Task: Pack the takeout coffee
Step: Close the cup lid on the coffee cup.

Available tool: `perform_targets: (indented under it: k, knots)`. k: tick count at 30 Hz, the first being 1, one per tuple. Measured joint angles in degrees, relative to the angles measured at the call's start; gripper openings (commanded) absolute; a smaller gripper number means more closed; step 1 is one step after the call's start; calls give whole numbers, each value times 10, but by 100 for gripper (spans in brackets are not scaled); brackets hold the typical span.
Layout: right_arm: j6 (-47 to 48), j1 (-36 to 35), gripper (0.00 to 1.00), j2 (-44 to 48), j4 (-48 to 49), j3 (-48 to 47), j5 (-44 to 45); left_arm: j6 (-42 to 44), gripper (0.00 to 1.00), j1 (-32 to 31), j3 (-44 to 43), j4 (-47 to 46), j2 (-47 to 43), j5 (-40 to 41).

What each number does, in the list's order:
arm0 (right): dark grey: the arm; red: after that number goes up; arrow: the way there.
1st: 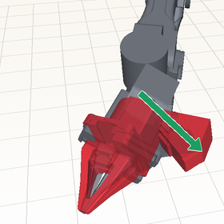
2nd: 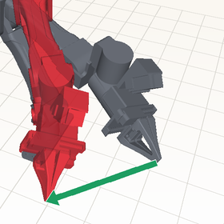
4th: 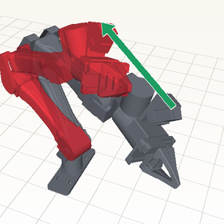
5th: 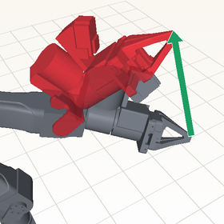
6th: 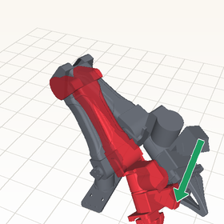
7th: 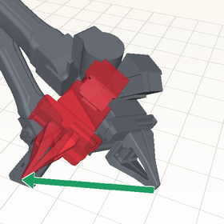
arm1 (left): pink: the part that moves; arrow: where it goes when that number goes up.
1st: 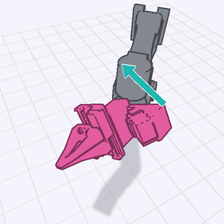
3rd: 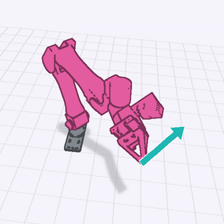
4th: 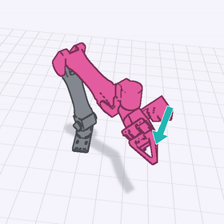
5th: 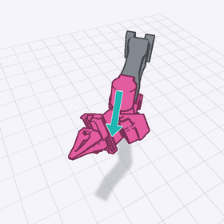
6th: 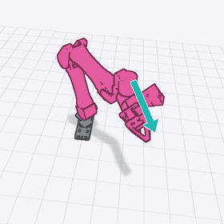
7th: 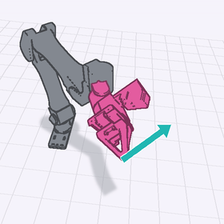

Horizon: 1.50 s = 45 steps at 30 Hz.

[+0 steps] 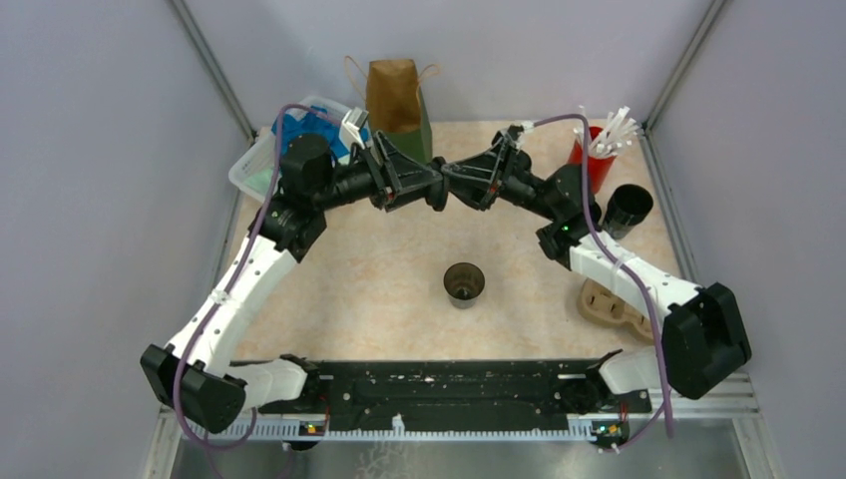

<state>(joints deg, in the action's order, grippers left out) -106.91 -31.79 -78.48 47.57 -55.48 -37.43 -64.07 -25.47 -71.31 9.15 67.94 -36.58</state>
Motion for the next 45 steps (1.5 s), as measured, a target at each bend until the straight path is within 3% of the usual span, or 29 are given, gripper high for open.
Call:
perform_targets:
  k: [3,5,8,11,14,17,27,45]
  knots:
    - [61,28,71,26,-82,13,-20,57,65,-7,-50,72,22,24]
    - [153,76,78,64,-229,16,-31,104,65,-22,-93,132,41,64]
    - [354,161,79,101,-497,-27,-8,177,66,-80,-163,218,78,142]
    - [555,196,79,100,-712,-88,66,241,66,-177,-220,294,131,229]
    - [681,192,79,101,-838,-105,120,290,66,-246,-242,360,194,297]
    - [751,191,79,101,-918,-104,160,329,67,-274,-242,423,252,354]
    - [798,191,80,137,-969,-37,183,392,68,-297,-249,506,325,422]
    - [796,191,80,157,-967,-33,179,426,70,-310,-254,503,376,405]
